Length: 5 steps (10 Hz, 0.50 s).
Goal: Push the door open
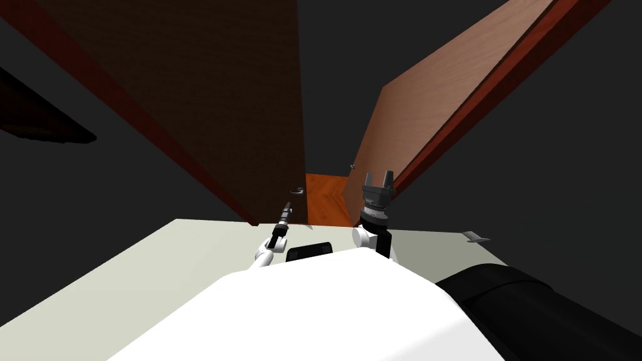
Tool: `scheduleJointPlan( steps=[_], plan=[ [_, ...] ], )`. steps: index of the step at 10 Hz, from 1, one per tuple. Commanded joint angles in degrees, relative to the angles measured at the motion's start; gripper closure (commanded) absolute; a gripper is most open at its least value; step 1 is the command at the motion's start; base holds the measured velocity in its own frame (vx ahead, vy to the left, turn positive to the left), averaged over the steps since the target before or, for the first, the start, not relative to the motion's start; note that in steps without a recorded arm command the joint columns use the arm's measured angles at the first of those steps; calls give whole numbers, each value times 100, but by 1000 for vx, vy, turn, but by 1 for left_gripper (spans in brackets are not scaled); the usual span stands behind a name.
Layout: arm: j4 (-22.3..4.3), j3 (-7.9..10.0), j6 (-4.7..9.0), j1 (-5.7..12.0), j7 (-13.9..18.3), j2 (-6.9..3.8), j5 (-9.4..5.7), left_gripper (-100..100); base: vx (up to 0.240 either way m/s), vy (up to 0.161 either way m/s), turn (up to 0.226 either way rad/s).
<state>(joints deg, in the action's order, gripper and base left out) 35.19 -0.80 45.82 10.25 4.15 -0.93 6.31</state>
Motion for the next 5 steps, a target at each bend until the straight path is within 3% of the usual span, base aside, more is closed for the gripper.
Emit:
scheduleJointPlan(
  steps=[1,5],
  plan=[
    [-75,24,45,31,-22,-57,-15,-100,182,-26,-19],
    [-107,63,70,30,-42,-84,-41,-100,200,-24,-24]
  ],
)
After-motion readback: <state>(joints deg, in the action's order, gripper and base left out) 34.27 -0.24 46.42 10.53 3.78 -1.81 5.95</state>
